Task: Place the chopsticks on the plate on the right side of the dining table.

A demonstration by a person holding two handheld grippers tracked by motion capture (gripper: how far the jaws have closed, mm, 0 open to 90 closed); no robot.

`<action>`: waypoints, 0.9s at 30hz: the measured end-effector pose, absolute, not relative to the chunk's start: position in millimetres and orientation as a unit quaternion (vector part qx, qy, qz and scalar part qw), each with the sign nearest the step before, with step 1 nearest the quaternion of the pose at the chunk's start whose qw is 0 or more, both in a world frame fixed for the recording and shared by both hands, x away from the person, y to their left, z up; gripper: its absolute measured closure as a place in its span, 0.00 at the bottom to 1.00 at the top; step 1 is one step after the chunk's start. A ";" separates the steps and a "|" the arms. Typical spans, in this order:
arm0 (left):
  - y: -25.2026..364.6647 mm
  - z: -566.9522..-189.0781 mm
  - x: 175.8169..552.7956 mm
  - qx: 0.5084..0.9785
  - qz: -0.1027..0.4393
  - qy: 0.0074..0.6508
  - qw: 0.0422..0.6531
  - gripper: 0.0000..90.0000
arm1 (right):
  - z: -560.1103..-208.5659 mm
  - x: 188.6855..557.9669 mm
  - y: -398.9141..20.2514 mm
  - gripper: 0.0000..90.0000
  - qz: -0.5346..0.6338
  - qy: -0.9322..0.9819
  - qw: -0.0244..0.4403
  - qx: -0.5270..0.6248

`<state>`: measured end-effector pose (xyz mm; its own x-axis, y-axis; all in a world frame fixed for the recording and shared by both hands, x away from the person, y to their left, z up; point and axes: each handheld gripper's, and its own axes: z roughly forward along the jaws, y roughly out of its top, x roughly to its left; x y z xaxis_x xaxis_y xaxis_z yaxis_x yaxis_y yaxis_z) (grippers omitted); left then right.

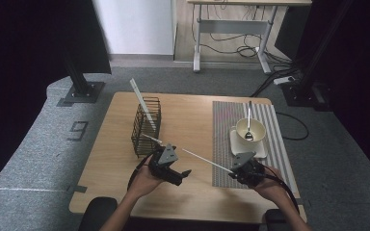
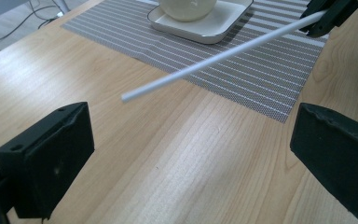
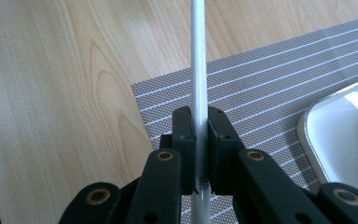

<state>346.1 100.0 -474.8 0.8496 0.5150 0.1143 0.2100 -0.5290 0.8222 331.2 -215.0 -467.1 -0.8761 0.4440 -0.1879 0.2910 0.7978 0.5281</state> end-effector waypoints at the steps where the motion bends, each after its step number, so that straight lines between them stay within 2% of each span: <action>1: 101.2 -477.1 345.0 0.855 0.173 0.215 0.438 0.00 | -466.7 331.8 -215.6 0.92 0.250 0.935 0.154 0.198; 11: 109.0 -495.9 335.4 0.841 0.156 0.246 0.456 0.00 | -461.0 338.9 -226.9 0.92 0.256 0.927 0.162 0.221; 21: 115.6 -517.4 332.3 0.854 0.158 0.256 0.425 0.00 | -458.6 348.1 -242.0 0.92 0.253 0.919 0.175 0.248; 27: 122.1 -527.3 333.8 0.848 0.146 0.286 0.423 0.00 | -458.2 355.8 -254.2 0.92 0.250 0.913 0.180 0.267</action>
